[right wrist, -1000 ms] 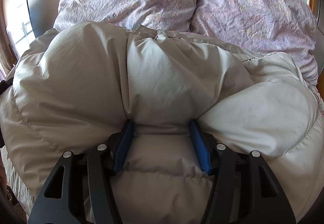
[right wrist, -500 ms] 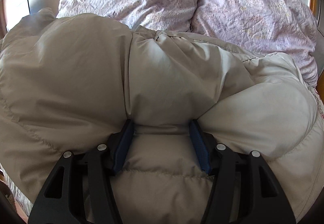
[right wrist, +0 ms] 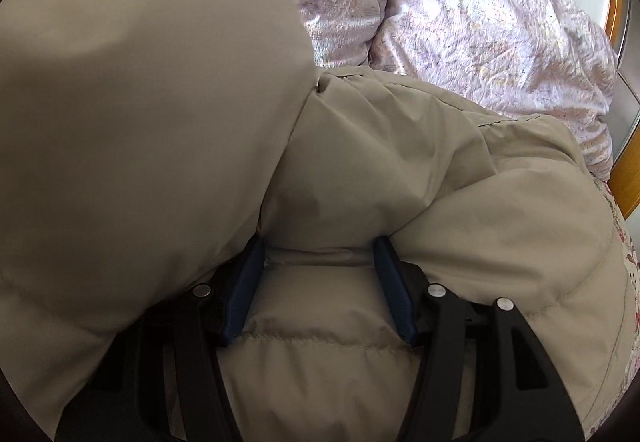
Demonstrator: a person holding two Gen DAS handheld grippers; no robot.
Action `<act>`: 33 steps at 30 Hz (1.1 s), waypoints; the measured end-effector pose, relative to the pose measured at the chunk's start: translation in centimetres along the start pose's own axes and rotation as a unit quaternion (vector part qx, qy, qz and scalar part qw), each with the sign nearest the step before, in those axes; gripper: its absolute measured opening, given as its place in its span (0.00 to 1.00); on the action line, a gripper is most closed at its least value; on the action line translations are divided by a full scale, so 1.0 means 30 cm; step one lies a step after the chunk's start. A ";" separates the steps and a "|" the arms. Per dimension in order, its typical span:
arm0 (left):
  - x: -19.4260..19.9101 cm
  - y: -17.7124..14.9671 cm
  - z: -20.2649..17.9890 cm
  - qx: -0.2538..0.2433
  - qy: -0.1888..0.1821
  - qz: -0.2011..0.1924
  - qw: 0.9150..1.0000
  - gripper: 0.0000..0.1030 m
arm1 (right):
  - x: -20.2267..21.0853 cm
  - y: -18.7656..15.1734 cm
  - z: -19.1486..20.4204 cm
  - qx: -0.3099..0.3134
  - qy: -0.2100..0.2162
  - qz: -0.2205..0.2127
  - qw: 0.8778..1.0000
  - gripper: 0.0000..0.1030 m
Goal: Fold large clothes
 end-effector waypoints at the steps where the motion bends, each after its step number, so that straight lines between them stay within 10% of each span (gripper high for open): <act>1: -0.009 0.000 -0.032 -0.010 -0.002 0.002 1.000 0.39 | 0.000 0.001 -0.003 -0.001 0.002 0.000 1.000 0.57; 17: -0.080 -0.047 -0.319 -0.094 0.009 0.011 0.995 0.47 | 0.257 -0.023 -0.289 -0.076 0.074 -0.063 0.992 0.64; 33: -0.197 -0.189 -0.528 -0.149 -0.012 0.064 0.987 0.56 | 0.345 -0.118 -0.628 -0.158 0.020 -0.073 0.985 0.65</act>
Point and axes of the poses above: each gripper's, at about its wrist camera, not at the fingertips, and x roughly against the way its jaws point, z to its left, y to its top, the point moved 5 cm from there along -x, roughly the way its jaws point, and after that the axes turned 6 degrees about y, right-handed, at the moved point
